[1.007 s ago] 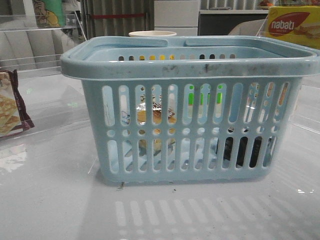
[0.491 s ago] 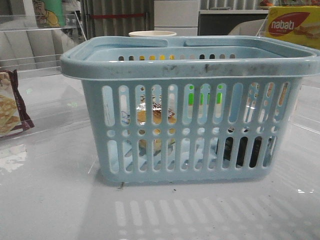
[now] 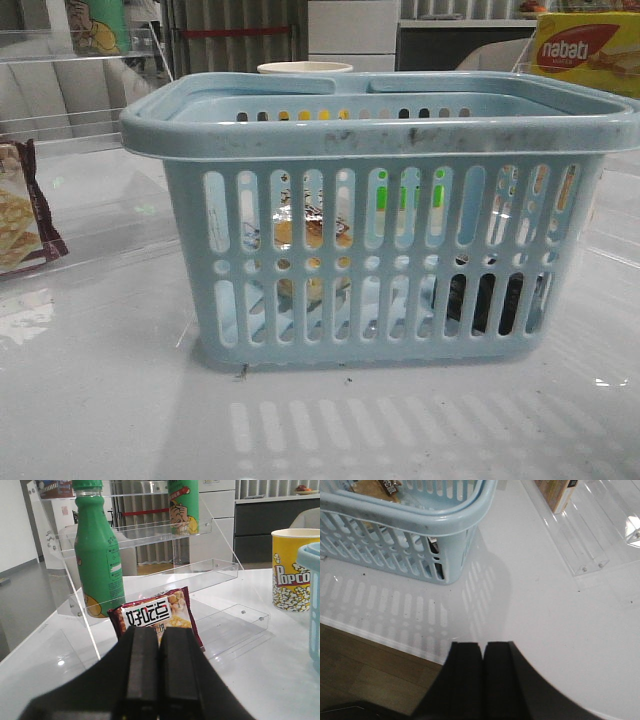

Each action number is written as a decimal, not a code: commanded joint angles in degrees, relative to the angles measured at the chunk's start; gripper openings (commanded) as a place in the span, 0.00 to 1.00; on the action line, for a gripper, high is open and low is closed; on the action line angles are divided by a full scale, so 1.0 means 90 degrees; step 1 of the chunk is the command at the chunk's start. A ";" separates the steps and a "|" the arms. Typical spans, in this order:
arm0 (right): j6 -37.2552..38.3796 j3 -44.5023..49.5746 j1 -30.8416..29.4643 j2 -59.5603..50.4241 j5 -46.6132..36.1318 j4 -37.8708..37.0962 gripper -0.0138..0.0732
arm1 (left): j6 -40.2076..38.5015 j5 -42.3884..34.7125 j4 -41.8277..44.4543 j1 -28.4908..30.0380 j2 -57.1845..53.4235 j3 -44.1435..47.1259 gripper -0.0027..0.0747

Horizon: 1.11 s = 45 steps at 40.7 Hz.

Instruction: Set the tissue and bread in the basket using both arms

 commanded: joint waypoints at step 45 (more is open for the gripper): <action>-0.0134 0.0536 -0.0441 -0.0702 -0.1236 -0.0109 0.22 | -0.0014 -0.0591 -0.0067 -0.0051 -0.0111 -0.0005 0.15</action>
